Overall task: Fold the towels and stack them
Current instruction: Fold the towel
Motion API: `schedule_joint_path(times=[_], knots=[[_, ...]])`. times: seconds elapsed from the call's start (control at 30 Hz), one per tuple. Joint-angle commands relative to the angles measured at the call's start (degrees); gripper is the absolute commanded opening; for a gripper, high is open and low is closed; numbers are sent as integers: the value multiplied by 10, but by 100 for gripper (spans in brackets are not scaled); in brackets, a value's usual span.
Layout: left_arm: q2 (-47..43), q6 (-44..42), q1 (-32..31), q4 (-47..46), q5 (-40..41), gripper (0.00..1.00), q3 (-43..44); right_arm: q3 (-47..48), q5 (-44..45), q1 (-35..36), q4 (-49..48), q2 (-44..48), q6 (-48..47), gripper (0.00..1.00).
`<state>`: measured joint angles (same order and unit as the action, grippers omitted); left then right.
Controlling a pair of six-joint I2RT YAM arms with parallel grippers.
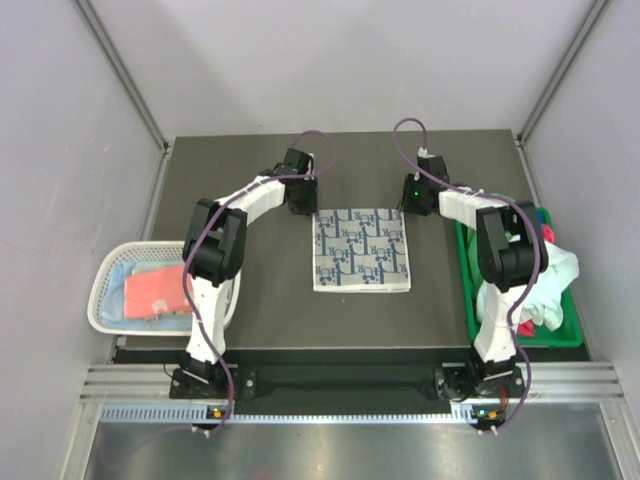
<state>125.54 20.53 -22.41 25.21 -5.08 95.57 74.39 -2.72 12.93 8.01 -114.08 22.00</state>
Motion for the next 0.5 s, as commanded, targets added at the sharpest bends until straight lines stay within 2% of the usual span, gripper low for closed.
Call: schedule_joint_path(times=[0.0,0.23,0.3,0.33,0.47], knots=[[16,-11,1,-10,3,32,-2,22,7,13,5,-2,-13,36],[16,-11,2,-16,-1,24,-13,-14,21,13,-19,32,-1,37],[17,-10,1,-17,-1,19,-14,-19,25,13,-23,46,4,37],[20,-9,1,-19,-2,19,-14,-30,25,14,-34,51,7,40],[21,-9,1,-19,2,16,-15,-56,39,9,-66,88,17,43]])
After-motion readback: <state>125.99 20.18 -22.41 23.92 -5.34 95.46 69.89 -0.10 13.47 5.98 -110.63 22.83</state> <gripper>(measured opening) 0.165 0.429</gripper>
